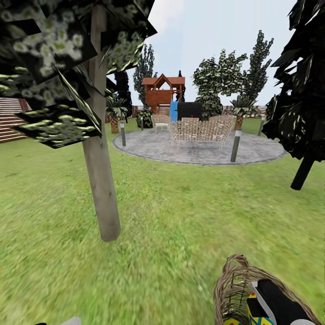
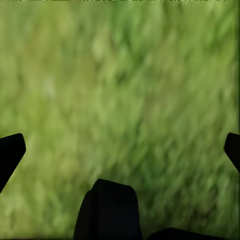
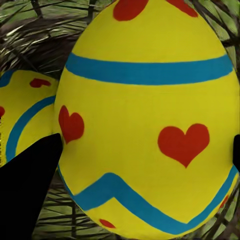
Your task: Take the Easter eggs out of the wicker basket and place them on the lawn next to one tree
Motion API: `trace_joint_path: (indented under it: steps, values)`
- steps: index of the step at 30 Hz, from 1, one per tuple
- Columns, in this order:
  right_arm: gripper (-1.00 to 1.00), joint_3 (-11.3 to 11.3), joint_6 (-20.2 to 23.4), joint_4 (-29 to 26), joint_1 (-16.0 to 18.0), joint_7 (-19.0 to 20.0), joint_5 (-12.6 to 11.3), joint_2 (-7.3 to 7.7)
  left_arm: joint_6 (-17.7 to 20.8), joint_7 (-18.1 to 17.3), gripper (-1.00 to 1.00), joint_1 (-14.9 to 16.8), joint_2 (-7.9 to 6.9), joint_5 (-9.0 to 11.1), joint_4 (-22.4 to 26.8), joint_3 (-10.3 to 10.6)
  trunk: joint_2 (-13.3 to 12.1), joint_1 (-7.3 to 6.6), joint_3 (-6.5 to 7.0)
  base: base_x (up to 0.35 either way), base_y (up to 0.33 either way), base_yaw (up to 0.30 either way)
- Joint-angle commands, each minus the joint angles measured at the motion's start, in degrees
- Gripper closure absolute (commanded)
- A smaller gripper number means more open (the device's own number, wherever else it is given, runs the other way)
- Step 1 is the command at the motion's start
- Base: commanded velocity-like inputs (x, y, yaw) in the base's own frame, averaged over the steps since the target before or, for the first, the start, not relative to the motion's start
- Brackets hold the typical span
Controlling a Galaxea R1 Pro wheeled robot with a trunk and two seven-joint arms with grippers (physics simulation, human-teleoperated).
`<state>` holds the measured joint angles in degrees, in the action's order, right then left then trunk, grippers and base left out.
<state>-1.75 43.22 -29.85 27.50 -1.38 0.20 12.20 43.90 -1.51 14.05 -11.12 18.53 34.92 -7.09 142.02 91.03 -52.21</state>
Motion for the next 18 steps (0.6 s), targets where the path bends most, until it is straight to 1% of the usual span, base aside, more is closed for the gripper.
trace_joint_path:
  steps: [1, 7, 13, 18]
  values:
    - [1.00, -0.2, 0.3, -0.1, 0.0, -0.1, 0.0, 0.02, 0.3, -0.2, -1.00, 0.0, 0.03, -0.1, 0.1, -0.2, -0.4, -0.24, 0.12, -0.008, -0.006, 0.000]
    - [1.00, -0.2, 0.2, -0.1, 0.0, 0.0, 0.0, 0.05, 0.3, -0.2, -1.00, 0.0, 0.00, -0.1, 0.1, -0.2, -2.8, -1.56, 1.20, 0.000, 0.000, 0.002]
    - [1.00, -0.2, 0.3, 0.0, 0.0, -0.1, 0.1, 0.01, 0.3, -0.2, -1.00, 0.0, 0.08, -0.2, 0.1, -0.1, -5.2, -2.88, 2.28, 0.000, 0.000, 0.120]
    - [1.00, -0.3, 0.2, 0.0, 0.0, 0.0, 0.2, -0.19, 0.2, -0.2, -1.00, 0.0, 0.17, -0.2, 0.1, -0.1, -7.2, -3.97, 3.17, 0.000, 0.000, 0.016]
